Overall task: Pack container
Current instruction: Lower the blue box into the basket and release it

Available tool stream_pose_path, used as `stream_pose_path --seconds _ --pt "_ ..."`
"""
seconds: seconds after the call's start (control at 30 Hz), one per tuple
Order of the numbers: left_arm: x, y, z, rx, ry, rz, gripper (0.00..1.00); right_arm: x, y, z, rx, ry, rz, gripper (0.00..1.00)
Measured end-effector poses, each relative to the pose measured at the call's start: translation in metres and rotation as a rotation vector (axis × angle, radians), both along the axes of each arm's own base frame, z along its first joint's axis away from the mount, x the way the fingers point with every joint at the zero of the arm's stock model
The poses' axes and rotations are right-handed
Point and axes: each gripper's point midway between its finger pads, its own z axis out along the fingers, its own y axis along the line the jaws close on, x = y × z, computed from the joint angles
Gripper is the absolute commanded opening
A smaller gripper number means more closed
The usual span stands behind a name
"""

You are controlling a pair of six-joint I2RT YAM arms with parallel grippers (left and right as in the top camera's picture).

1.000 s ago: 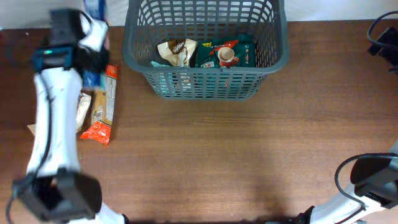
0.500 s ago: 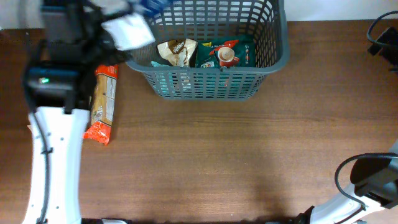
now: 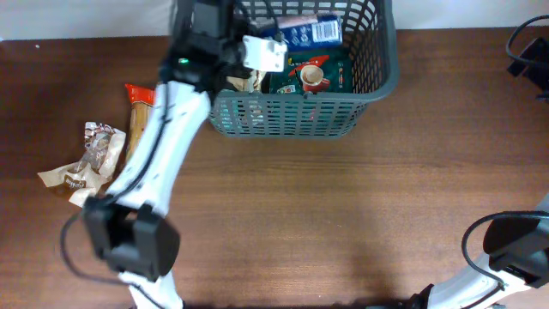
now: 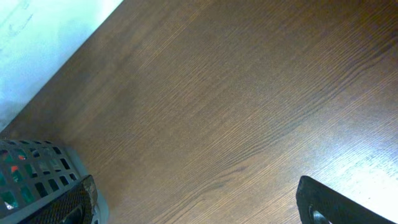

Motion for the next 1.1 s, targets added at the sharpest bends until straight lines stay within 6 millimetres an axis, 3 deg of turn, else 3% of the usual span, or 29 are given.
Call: stream_pose_path --seconds 0.2,0.27,0.4,0.43,0.6,0.7,0.83,0.97,1.1 --pt "0.029 -0.013 -0.055 0.067 0.0 0.04 0.03 0.0 0.0 0.0 0.0 0.0 0.0 0.99" --pt "0.034 -0.013 -0.066 0.089 0.004 0.057 0.15 0.0 0.0 0.0 0.001 0.0 0.0 0.99" --pt "0.041 -0.012 -0.059 0.066 -0.032 0.102 0.71 0.0 0.0 0.0 0.0 0.0 0.0 0.99" --pt "0.044 -0.011 -0.055 0.045 -0.048 0.127 0.78 0.0 0.0 0.0 0.0 0.0 0.0 0.99" --pt "0.047 0.004 -0.042 -0.033 -0.038 0.299 0.86 0.0 0.0 0.0 0.0 0.0 0.0 0.99" --pt "0.043 0.011 -0.022 -0.076 -0.03 0.368 0.87 0.0 0.0 0.0 0.001 0.0 0.0 0.99" --pt "0.026 0.022 0.024 -0.131 -0.054 0.421 0.87 0.0 0.0 0.0 0.0 0.001 0.001 0.99" --pt "-0.011 0.042 0.079 -0.178 -0.073 0.478 0.87 0.0 0.0 0.0 0.0 0.0 0.0 0.99" --pt "-0.052 0.069 0.118 -0.219 -0.069 0.537 0.87 0.0 0.0 0.0 0.0 0.0 0.0 0.99"
